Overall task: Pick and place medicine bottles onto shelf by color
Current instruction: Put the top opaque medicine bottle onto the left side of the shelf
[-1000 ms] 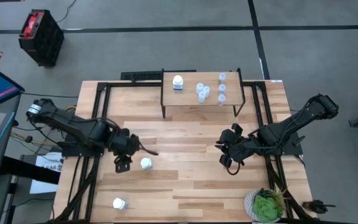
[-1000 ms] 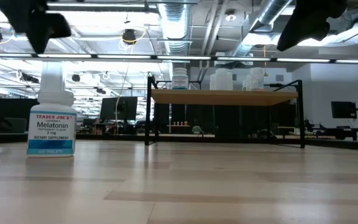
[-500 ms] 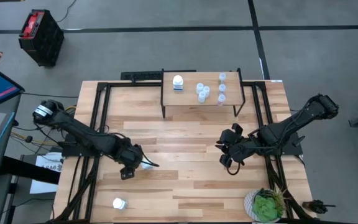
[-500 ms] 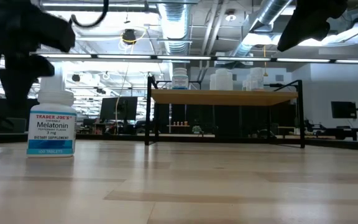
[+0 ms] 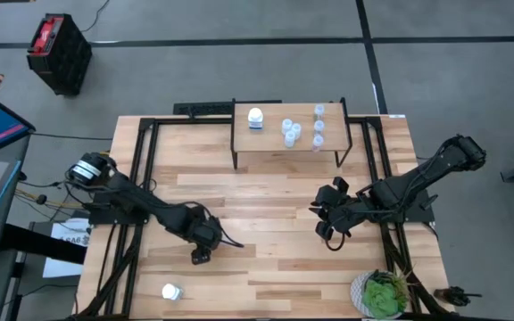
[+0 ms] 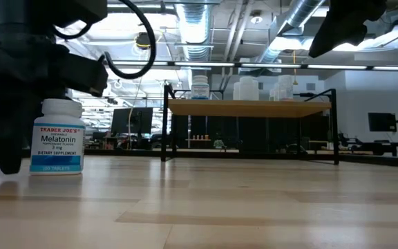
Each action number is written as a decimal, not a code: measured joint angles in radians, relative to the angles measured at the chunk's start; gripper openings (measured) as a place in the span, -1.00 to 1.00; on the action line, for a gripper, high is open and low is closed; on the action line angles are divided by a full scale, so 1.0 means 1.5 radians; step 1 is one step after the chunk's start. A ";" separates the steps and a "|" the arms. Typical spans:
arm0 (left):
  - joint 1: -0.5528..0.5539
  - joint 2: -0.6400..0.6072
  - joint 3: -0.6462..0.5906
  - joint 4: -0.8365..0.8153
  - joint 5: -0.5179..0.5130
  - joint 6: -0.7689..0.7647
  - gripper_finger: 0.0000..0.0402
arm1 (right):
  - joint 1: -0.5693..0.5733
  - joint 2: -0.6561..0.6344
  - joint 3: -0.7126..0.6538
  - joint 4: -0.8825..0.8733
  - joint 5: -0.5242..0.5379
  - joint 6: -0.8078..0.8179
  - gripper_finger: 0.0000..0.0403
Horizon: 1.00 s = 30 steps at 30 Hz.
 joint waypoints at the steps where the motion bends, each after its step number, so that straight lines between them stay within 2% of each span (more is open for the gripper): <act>1: 0.002 0.002 0.001 -0.001 0.000 0.000 0.63 | 0.000 0.000 0.000 -0.001 0.000 0.000 -0.52; 8: 0.023 -0.007 0.019 0.001 -0.041 0.024 0.63 | 0.000 0.000 0.000 -0.001 0.000 0.000 -0.52; 14: 0.040 -0.007 0.038 -0.018 -0.044 0.070 0.63 | 0.000 0.000 0.000 -0.001 0.000 0.000 -0.52; 21: 0.049 -0.007 0.038 -0.019 -0.055 0.070 0.59 | 0.000 0.000 0.000 -0.001 0.000 -0.002 -0.52; 25: 0.052 -0.007 0.038 -0.019 -0.057 0.050 0.39 | 0.000 0.000 0.000 -0.002 0.000 -0.002 -0.52; 30: 0.078 -0.007 0.056 -0.040 -0.027 0.063 -0.10 | 0.000 0.000 0.000 -0.002 0.000 -0.005 -0.52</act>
